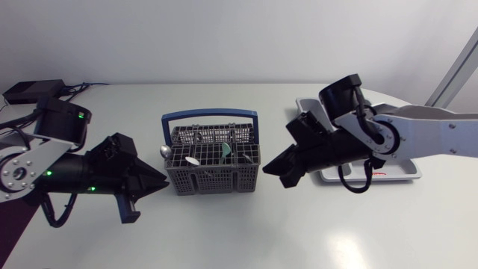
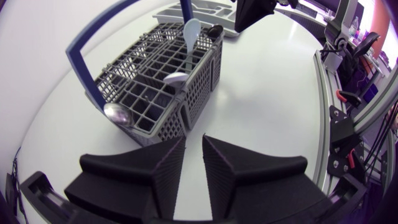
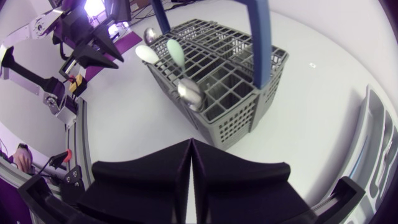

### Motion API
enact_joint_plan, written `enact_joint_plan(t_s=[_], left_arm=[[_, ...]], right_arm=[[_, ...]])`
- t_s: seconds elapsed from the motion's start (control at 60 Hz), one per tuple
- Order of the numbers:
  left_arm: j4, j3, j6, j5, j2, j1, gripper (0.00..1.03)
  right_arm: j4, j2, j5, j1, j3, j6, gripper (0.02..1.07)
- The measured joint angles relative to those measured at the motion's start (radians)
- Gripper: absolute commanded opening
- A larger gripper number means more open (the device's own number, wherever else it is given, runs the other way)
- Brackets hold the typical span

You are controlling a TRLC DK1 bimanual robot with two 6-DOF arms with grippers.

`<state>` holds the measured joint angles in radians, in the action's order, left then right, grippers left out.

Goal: Unload the cutlery basket into the drawer organizer.

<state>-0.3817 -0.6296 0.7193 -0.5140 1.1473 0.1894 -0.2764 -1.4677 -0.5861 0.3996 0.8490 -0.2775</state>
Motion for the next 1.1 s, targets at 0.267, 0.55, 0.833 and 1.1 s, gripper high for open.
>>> enact_joint_plan(t_s=[0.267, 0.55, 0.833, 1.1], left_arm=[[0.149, 0.0, 0.0, 0.038, 0.181, 0.003, 0.23], [0.177, -0.032, 0.0, 0.045, 0.242, -0.007, 0.23], [0.181, -0.047, -0.004, 0.048, 0.242, -0.014, 0.24], [0.078, 0.014, -0.005, 0.076, -0.086, 0.045, 0.44]], right_arm=[[0.071, -0.068, 0.034, 0.048, -0.004, 0.008, 0.09], [0.094, -0.114, 0.071, 0.07, 0.019, 0.016, 0.09], [0.098, -0.116, 0.086, 0.071, 0.03, 0.016, 0.09], [0.093, 0.066, 0.121, 0.071, -0.093, 0.014, 0.3]])
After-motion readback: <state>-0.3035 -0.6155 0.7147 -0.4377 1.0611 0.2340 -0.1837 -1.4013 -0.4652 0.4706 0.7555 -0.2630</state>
